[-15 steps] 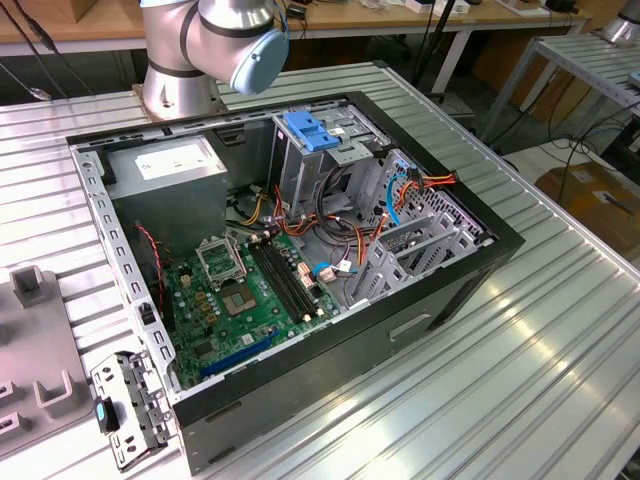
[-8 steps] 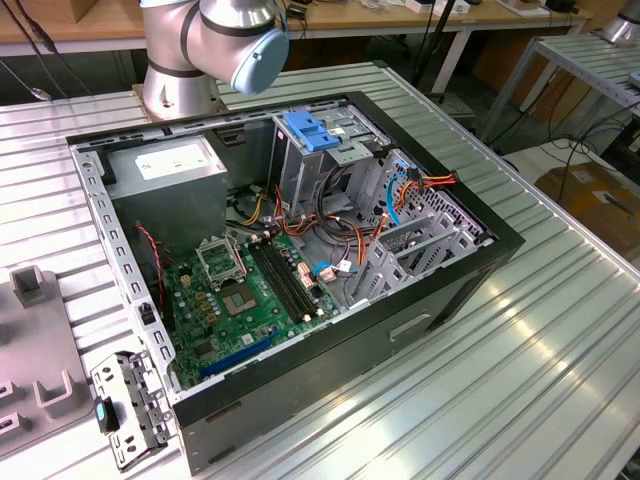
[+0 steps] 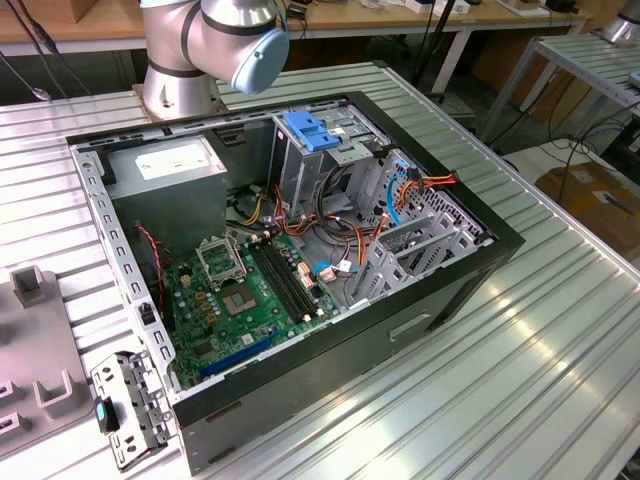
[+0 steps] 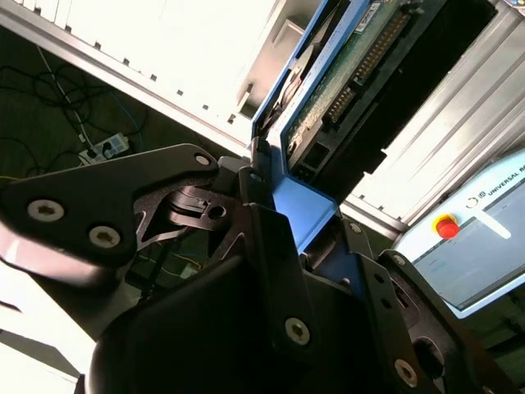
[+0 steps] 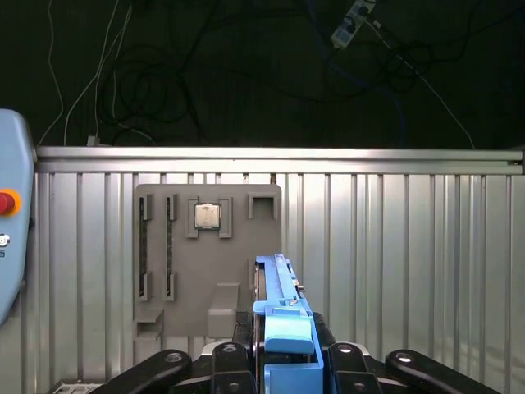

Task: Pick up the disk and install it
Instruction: 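Pick up the disk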

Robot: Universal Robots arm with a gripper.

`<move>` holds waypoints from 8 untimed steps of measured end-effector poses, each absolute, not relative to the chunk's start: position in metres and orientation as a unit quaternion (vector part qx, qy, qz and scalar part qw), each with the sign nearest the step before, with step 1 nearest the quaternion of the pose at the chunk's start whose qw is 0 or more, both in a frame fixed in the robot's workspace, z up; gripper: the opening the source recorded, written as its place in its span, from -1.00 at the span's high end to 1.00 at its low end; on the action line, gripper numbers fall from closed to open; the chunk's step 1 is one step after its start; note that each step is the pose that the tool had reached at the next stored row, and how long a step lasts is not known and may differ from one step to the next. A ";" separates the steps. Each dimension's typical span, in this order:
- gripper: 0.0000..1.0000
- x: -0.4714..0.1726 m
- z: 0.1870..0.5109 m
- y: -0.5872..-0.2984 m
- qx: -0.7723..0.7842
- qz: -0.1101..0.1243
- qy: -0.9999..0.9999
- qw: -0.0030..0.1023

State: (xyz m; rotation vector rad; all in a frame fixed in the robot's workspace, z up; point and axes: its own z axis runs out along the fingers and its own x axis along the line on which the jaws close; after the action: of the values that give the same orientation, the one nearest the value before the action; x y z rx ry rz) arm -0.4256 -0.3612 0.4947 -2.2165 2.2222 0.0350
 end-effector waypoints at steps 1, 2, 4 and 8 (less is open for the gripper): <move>0.25 -0.425 0.495 -0.361 -0.706 0.011 0.708 0.001; 0.25 -0.425 0.495 -0.361 -0.706 0.011 0.708 0.001; 0.25 -0.425 0.495 -0.361 -0.706 0.011 0.708 0.001; 0.25 -0.425 0.495 -0.361 -0.706 0.011 0.708 0.001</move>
State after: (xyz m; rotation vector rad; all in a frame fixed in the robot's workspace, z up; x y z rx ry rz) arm -0.4248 -0.3612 0.4947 -2.2167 2.2222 0.0350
